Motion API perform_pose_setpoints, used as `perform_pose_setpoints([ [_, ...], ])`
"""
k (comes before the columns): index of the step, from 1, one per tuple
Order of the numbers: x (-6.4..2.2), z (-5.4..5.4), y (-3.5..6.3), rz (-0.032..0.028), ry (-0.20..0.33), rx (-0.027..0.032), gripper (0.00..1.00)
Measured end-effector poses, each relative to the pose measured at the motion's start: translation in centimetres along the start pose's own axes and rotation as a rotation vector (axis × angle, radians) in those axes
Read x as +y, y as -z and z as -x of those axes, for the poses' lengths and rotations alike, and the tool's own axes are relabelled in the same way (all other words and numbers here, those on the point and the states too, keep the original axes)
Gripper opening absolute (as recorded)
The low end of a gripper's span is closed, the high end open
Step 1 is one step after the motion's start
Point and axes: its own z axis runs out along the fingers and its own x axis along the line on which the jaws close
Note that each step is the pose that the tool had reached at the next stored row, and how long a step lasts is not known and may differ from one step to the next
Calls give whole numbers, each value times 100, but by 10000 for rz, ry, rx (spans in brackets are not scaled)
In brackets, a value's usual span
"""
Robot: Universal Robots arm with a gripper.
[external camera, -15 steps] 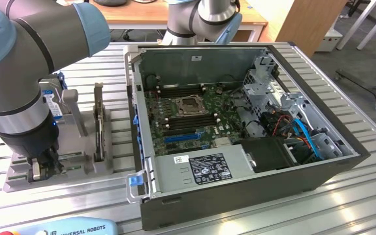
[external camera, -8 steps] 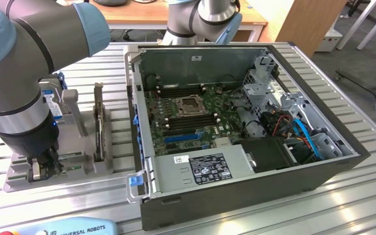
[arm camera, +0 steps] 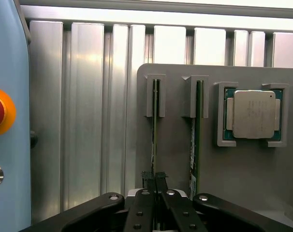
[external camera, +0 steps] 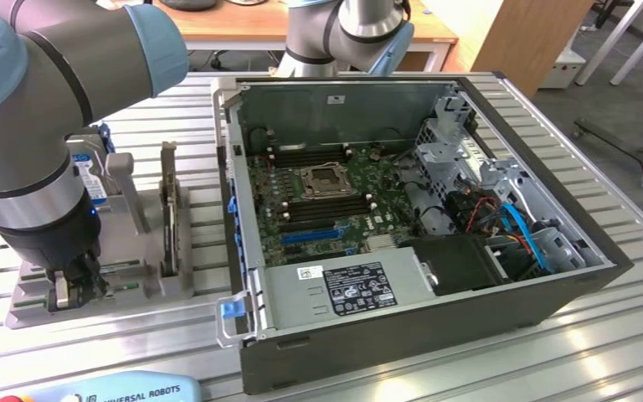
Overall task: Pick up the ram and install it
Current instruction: 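Pick up the ram and move it above insertion slot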
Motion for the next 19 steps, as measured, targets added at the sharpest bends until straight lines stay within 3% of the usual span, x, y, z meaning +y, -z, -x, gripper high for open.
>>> perform_pose_setpoints([
  [7,3,2,91,0,0,1,11],
  [19,10,5,352,0,0,1,11],
])
